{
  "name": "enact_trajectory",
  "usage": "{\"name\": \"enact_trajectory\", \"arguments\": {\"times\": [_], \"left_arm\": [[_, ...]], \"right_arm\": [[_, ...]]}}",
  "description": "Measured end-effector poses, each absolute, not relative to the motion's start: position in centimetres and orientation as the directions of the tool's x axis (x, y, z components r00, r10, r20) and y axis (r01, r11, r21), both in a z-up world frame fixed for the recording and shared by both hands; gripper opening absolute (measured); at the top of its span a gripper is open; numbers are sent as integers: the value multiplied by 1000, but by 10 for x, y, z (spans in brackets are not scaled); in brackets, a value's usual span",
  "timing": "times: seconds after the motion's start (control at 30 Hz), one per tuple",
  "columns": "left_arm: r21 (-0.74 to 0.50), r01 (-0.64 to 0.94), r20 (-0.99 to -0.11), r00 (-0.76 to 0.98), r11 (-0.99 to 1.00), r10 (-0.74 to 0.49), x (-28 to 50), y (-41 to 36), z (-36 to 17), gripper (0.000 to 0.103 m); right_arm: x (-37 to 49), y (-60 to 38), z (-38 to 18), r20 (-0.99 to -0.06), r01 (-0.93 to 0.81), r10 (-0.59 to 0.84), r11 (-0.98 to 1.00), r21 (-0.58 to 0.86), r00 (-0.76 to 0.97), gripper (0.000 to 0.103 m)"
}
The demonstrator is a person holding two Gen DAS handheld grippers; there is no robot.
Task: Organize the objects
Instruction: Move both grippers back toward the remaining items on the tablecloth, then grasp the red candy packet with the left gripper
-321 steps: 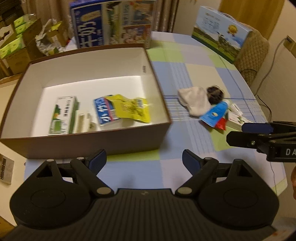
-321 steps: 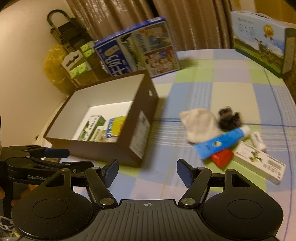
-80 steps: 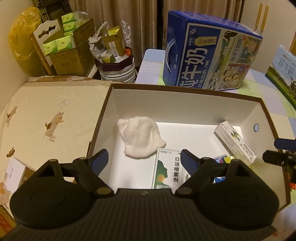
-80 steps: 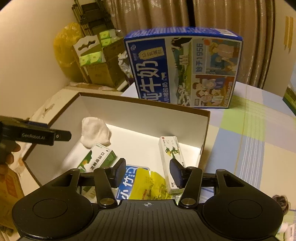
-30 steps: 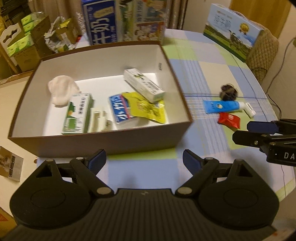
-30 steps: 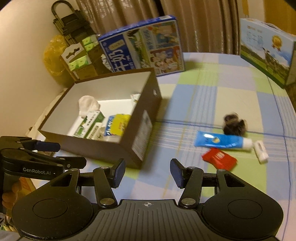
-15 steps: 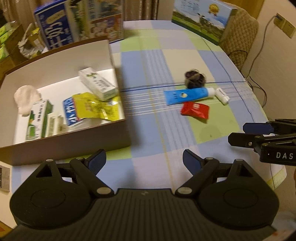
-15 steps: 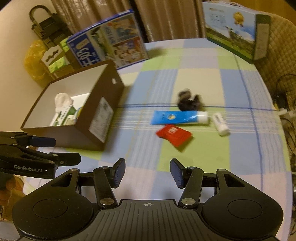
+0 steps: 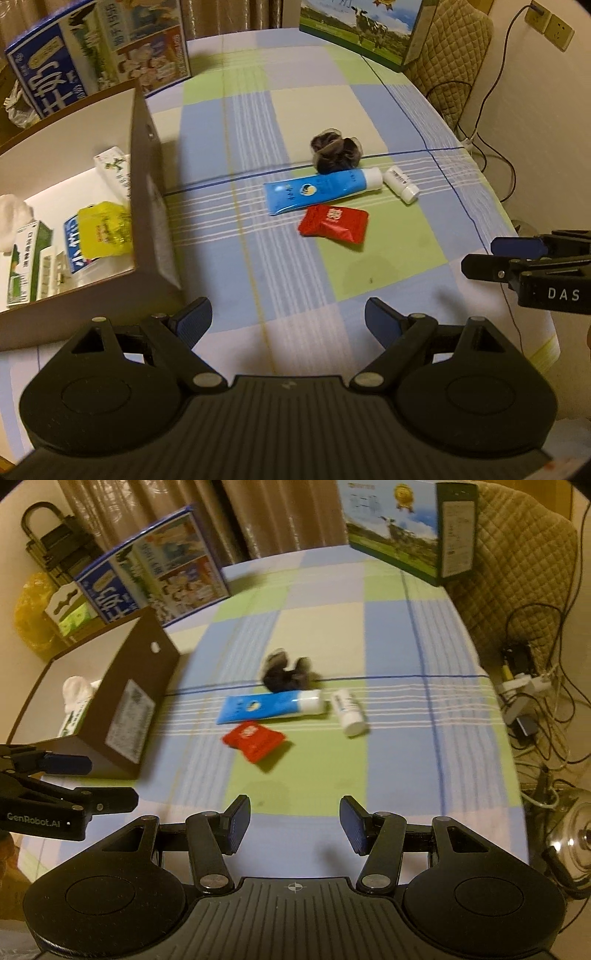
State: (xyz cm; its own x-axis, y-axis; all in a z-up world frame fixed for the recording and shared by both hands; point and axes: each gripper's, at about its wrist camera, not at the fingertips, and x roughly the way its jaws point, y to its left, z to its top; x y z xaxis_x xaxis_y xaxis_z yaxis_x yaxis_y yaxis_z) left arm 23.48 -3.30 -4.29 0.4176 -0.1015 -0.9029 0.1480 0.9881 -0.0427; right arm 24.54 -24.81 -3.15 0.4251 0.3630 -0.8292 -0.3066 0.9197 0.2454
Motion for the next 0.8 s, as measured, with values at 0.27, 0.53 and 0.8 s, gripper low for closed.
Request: {"name": "enact_trajectory", "arguments": {"times": [0.27,0.53,0.8], "left_arm": [[-52,137,-911,399,989,-104,259,-58,-57,88],[-69,95,-908,406,993,-102,284,-76,-76,88],[-122,20,-901,417,992,-119,314,-84,-101,86]], "right_arm": [[262,-275,-46,-848,-267,332,934,236,412,51],[282,-296,-54,-853,-239,318,942,235,413,51],[305,-305,-57,-844,-223,313,946,236,435,51]]}}
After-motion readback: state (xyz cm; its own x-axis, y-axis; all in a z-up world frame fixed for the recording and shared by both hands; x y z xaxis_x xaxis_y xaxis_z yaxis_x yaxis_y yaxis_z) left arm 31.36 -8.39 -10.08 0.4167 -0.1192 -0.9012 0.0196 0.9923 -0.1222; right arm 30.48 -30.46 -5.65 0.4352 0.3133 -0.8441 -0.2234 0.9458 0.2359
